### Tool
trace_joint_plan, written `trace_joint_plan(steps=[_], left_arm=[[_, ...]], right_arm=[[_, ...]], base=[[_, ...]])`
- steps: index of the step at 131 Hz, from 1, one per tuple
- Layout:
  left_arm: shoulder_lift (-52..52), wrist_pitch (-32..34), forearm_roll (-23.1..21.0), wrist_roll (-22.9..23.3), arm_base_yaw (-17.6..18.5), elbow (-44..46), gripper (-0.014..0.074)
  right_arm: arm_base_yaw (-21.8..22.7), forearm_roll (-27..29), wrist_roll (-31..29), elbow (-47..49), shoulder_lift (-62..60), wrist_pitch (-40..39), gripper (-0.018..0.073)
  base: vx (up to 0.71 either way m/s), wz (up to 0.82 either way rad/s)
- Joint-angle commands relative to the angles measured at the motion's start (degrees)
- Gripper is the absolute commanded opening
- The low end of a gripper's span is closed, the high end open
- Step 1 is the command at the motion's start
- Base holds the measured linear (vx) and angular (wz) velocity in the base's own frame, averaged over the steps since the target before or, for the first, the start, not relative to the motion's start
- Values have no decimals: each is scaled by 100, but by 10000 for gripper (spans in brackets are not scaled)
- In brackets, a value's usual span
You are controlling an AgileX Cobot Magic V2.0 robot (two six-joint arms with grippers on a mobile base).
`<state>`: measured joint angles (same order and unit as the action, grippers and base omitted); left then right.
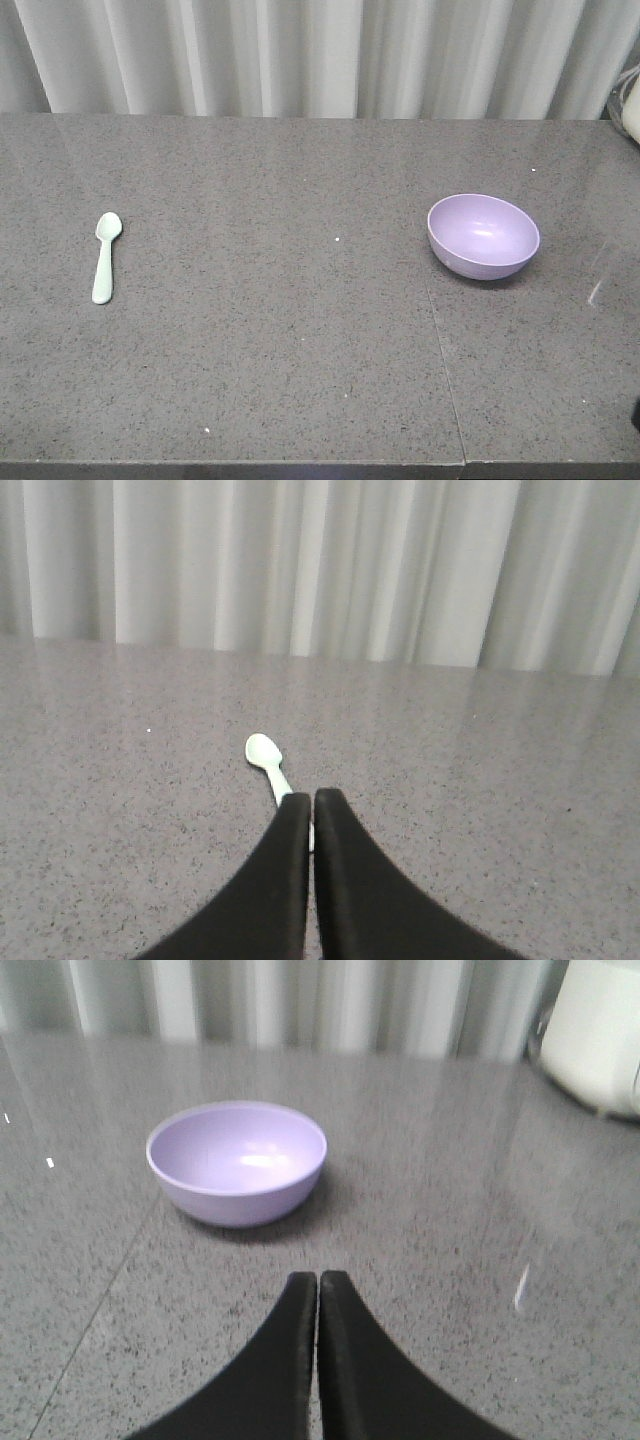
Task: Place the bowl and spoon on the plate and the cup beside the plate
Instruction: 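Approach the counter edge and stop facing the spoon and bowl, then lower the left gripper over the pale green spoon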
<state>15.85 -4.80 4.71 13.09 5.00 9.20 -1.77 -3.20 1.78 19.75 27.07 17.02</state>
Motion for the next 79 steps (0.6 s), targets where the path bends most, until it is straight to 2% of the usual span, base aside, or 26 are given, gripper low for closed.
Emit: trace_joint_plan(steps=[1, 15, 41, 56, 79], left_arm=[[821, 317, -36, 64, 40, 529, -6], [2060, 235, -36, 64, 40, 1123, -6], [3775, -611, -46, 64, 40, 2608, -6], [4280, -1034, -39, 64, 40, 3155, -6], [4519, -914, -61, 83, 40, 3201, -6]], right_arm=[[0, 105, -51, 782, 923, 102, -4], [0, 224, -51, 1510, 1889, 452, -4], [0, 229, 19, 2364, 2926, 684, -4], [0, 229, 13, 2433, 3069, 641, -4], [0, 230, 18, 2433, 3086, 784, -4]], base=[[0, 0], [0, 0], [0, 0], [0, 0], [0, 0]])
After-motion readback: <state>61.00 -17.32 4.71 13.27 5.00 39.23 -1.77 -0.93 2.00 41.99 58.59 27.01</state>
